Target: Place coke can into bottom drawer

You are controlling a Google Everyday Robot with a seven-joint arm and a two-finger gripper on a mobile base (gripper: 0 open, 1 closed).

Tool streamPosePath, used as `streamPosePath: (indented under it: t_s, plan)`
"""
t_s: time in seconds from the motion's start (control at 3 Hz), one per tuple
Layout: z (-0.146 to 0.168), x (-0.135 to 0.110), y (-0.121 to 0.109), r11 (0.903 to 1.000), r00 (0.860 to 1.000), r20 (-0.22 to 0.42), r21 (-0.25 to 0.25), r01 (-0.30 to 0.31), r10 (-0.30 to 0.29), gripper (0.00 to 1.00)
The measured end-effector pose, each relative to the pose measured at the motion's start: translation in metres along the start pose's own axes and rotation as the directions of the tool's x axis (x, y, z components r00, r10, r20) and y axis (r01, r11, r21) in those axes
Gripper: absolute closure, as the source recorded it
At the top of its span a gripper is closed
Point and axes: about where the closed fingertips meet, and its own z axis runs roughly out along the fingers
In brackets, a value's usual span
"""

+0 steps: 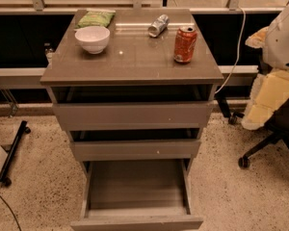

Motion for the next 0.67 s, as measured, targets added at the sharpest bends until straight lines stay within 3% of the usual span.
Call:
streamPosePath:
  t_s: [0.33,0.67]
  plan:
    - [0.016,-0.0234,-0.0167,0.9995,0.997,0.077,0.03,-0.01,0.008,0.0]
    - [0.0163,-0.0265,-0.0205,0.999,0.996,0.088,0.044,-0.011,0.007,0.0]
